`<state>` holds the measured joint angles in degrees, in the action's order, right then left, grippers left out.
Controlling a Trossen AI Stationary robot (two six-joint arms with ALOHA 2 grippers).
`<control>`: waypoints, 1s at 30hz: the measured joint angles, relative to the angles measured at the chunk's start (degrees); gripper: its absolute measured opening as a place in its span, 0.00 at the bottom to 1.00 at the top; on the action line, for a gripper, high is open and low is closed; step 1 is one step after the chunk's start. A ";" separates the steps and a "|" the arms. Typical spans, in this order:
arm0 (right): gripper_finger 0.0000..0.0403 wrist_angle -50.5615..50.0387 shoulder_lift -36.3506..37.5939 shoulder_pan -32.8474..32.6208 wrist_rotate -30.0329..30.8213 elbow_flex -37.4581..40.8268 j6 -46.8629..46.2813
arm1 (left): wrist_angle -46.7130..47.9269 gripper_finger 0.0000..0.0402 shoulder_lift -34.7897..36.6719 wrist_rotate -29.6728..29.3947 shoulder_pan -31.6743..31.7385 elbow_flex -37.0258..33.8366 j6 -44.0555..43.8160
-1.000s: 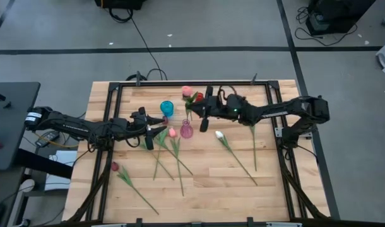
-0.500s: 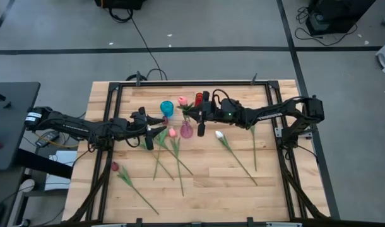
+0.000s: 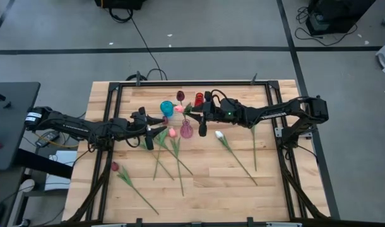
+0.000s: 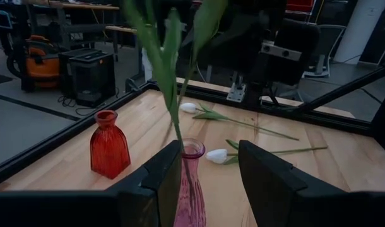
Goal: Sort flowers into vase by color
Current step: Put the pink flower into the red vase
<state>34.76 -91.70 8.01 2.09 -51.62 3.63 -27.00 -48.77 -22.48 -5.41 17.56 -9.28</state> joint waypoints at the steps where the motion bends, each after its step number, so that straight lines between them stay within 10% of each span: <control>1: 0.19 -0.28 0.00 0.00 0.04 0.00 0.06 | 0.00 0.41 0.00 0.00 0.00 0.00 0.00; 17: 0.07 -5.14 8.70 -0.36 5.21 2.89 -0.49 | 1.25 0.41 0.00 0.00 -0.02 0.00 -0.34; 30: 0.07 20.86 9.37 7.60 4.82 11.75 1.45 | 1.22 0.41 0.00 0.00 0.00 0.00 -0.70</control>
<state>55.63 -82.33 15.61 6.91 -39.86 5.08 -25.79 -48.77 -22.48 -5.41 17.56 -9.98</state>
